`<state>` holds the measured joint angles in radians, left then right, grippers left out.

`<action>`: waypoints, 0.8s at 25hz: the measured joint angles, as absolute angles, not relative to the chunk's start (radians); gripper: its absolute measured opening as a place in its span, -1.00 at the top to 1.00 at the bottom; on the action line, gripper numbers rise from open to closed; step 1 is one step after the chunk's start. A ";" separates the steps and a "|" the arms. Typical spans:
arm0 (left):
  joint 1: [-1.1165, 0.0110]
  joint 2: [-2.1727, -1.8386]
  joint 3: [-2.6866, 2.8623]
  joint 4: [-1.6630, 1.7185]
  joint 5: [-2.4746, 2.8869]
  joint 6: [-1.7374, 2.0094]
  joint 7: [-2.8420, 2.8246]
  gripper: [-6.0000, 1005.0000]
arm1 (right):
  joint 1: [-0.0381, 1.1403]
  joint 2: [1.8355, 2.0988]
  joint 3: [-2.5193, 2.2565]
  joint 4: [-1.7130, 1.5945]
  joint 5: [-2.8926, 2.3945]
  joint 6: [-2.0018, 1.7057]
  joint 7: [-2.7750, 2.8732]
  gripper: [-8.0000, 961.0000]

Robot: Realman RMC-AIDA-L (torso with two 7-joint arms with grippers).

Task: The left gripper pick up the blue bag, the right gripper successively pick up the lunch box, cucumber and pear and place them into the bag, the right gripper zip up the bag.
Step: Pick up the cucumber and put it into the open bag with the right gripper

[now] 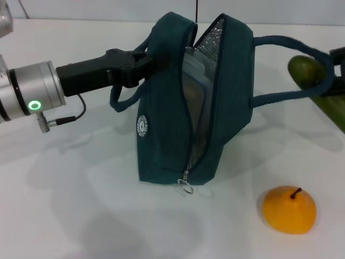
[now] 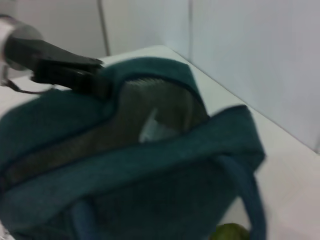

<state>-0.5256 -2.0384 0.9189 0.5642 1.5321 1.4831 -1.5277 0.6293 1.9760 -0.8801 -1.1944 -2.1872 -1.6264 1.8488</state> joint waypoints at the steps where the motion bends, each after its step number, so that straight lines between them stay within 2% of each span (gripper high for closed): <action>1: -0.526 -2.038 0.919 0.564 1.532 1.483 -1.526 0.91 | 0.630 1.976 -0.880 -1.192 -2.203 -1.617 1.856 -0.23; 5: -0.526 -2.040 0.919 0.565 1.530 1.483 -1.518 0.91 | 0.639 1.985 -0.881 -1.184 -2.292 -1.575 1.874 -0.24; 12: -0.530 -2.049 0.919 0.565 1.528 1.483 -1.501 0.91 | 0.649 1.982 -0.881 -1.175 -2.364 -1.501 1.952 -0.26; 20: -0.532 -2.050 0.919 0.561 1.528 1.483 -1.499 0.91 | 0.633 1.999 -0.872 -1.182 -2.280 -1.327 1.961 -0.28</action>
